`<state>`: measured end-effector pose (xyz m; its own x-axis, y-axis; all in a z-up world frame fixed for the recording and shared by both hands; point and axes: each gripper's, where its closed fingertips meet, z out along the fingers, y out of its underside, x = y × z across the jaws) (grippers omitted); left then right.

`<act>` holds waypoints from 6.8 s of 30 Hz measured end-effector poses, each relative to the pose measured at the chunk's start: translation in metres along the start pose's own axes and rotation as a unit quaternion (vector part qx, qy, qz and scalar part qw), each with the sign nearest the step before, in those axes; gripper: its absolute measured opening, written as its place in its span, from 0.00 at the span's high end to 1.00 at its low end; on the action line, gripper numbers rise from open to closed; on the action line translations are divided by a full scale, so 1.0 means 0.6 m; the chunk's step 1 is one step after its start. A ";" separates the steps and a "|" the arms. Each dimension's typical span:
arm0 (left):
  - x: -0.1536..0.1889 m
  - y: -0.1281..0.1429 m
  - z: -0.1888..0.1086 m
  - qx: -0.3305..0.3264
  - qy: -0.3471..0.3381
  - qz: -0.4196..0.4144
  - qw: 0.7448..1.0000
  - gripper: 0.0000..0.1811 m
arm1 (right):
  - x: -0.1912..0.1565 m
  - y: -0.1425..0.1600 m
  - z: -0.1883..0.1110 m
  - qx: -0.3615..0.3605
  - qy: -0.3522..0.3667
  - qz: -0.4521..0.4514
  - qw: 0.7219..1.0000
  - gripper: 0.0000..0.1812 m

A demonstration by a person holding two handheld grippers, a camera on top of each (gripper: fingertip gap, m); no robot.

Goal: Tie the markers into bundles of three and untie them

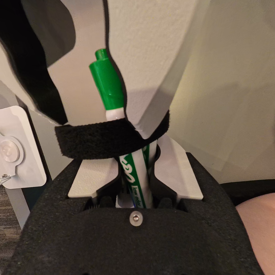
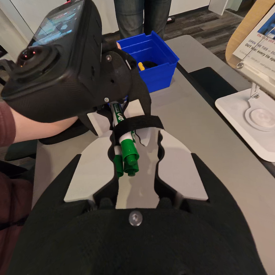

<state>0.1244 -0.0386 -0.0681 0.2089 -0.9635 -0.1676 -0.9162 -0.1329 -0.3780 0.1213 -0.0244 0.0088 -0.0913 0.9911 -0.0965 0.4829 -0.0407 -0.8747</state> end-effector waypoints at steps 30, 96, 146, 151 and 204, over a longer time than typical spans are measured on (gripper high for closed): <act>0.008 -0.011 -0.005 0.005 -0.003 0.014 1.000 0.76 | -0.041 0.009 -0.002 -0.005 -0.030 -0.182 0.983 0.74; 0.001 -0.037 -0.041 0.072 -0.023 0.004 0.997 0.77 | -0.041 0.006 0.003 -0.017 0.054 -0.273 0.960 0.75; -0.031 -0.040 -0.084 0.113 -0.094 -0.012 0.989 0.77 | -0.024 -0.044 -0.002 0.093 0.076 -0.217 0.969 0.71; -0.030 -0.040 -0.085 0.112 -0.098 -0.007 0.989 0.77 | -0.026 -0.043 -0.002 0.091 0.077 -0.221 0.968 0.71; -0.057 -0.045 -0.103 0.121 -0.166 0.008 0.979 0.77 | -0.004 -0.058 -0.019 0.089 0.163 -0.219 0.958 0.70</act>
<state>0.1210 -0.0166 0.0040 0.3312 -0.8315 -0.4460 -0.8207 -0.0206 -0.5710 0.1147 -0.0238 0.0446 0.0385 0.9037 0.4265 0.3021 0.3963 -0.8670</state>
